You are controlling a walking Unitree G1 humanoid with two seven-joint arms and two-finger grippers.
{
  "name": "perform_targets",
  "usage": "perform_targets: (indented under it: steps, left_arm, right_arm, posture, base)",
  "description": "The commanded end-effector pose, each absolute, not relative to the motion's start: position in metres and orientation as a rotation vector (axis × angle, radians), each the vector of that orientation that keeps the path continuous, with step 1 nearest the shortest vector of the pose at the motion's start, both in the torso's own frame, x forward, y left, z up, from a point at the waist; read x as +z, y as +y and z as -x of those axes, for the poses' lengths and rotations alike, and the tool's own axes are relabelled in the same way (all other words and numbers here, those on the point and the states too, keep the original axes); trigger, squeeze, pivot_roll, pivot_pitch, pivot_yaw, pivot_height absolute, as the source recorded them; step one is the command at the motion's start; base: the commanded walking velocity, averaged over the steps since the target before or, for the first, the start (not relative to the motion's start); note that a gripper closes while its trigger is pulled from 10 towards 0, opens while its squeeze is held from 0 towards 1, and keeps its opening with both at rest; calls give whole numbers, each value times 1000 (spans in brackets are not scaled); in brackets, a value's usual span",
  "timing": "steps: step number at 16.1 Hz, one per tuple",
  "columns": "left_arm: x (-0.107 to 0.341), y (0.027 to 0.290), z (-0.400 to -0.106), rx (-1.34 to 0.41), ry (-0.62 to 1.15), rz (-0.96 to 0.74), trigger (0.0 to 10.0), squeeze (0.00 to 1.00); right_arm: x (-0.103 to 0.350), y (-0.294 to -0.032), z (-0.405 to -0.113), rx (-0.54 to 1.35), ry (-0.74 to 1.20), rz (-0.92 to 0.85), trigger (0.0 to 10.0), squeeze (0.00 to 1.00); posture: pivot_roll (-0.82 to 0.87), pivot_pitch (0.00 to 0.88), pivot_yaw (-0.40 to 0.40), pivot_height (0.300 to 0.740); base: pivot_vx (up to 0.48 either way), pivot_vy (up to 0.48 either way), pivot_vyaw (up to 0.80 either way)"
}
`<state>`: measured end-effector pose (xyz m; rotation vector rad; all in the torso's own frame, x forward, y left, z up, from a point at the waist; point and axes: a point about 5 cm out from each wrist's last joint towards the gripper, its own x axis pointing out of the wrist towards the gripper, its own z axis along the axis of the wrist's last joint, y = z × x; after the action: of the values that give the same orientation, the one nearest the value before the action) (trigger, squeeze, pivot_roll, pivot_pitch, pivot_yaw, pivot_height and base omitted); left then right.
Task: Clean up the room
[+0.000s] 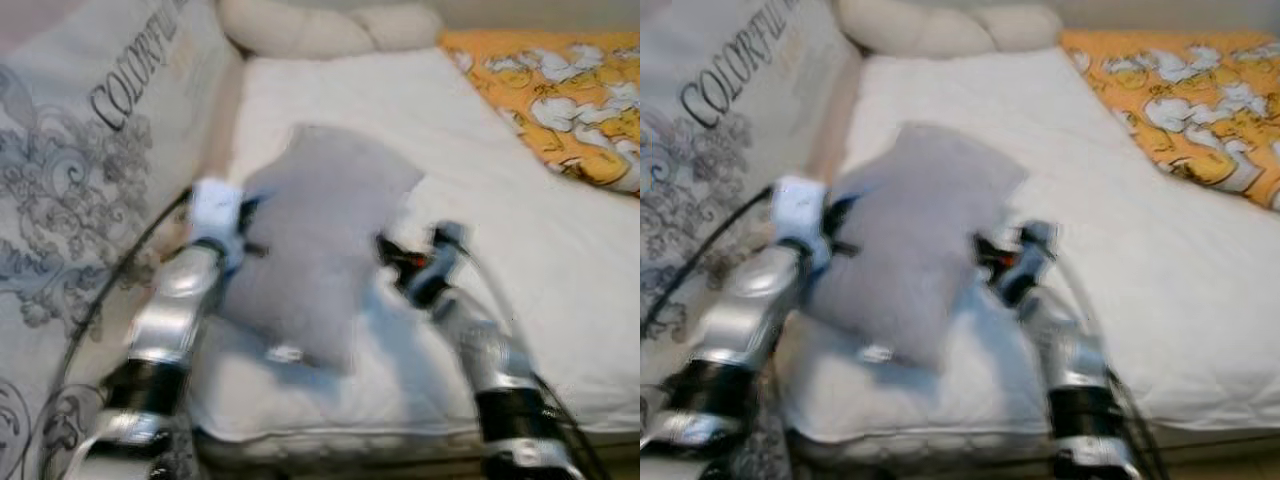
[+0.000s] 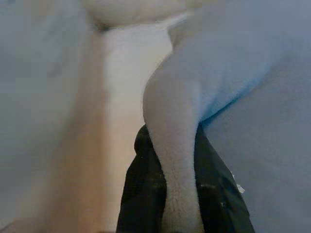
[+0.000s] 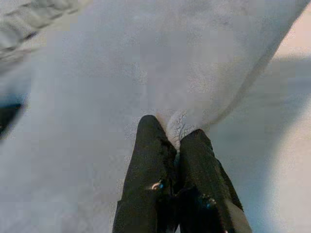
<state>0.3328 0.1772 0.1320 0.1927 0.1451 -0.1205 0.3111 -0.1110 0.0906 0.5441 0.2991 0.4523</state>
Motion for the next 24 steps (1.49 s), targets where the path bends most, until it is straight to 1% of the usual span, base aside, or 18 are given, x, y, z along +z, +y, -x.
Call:
perform_targets:
  steps: [1, 4, 5, 6, 7, 10, 11, 12, 17, 20, 23, 24]
  left_arm:
    - [141, 180, -334, -86, 109, -206, 10000, 0]
    - [139, 179, -334, -81, 120, -221, 10000, 0]
    - [138, 180, -335, -76, 125, -229, 10000, 0]
    - [138, 180, -336, -74, 127, -231, 10000, 0]
    - [138, 179, -337, -73, 127, -235, 10000, 0]
    - [139, 176, -337, -84, 120, -236, 10000, 0]
    - [137, 175, -337, -85, 127, -232, 10000, 0]
    - [137, 174, -337, -88, 134, -228, 10000, 0]
    - [130, 172, -340, -91, 137, -257, 10000, 0]
    - [130, 173, -344, -91, 138, -275, 10000, 0]
    - [133, 175, -345, -96, 117, -229, 10000, 0]
    - [134, 177, -346, -93, 107, -225, 10000, 0]
  right_arm:
    - [88, -129, -309, 408, 303, -550, 10000, 0]
    - [85, -130, -308, 395, 307, -565, 10000, 0]
    - [84, -133, -309, 370, 306, -562, 10000, 43]
    - [83, -136, -310, 347, 304, -554, 10000, 694]
    - [81, -139, -311, 324, 307, -549, 10000, 718]
    - [79, -142, -310, 306, 315, -550, 10000, 702]
    - [79, -142, -310, 303, 317, -544, 10000, 659]
    - [78, -141, -310, 302, 316, -543, 10000, 0]
    - [79, -140, -312, 295, 309, -537, 10000, 0]
    - [82, -138, -310, 331, 285, -456, 10000, 0]
    - [95, -137, -311, 346, 196, -429, 10000, 0]
    - [99, -136, -312, 348, 170, -411, 10000, 0]
  posture:
    - [-62, 0, 38, 740]
    - [-62, 0, 40, 740]
    - [-64, 0, 42, 740]
    - [-65, 0, 42, 740]
    - [-67, 0, 44, 740]
    - [-69, 0, 46, 740]
    - [-70, 0, 47, 740]
    - [-68, 0, 45, 740]
    - [-65, 0, 40, 740]
    - [-71, 0, 48, 740]
    - [-78, 0, 52, 740]
    - [-76, 0, 50, 740]
  base:
    - [0, 0, 0]
    - [0, 0, 0]
    - [0, 0, 0]
    - [0, 0, 0]
    - [0, 0, 0]
    - [0, 0, 0]
    - [0, 0, 0]
    - [0, 0, 0]
    - [0, 0, 0]
    - [0, 0, 0]
    - [0, 0, 0]
    - [255, 0, 800]
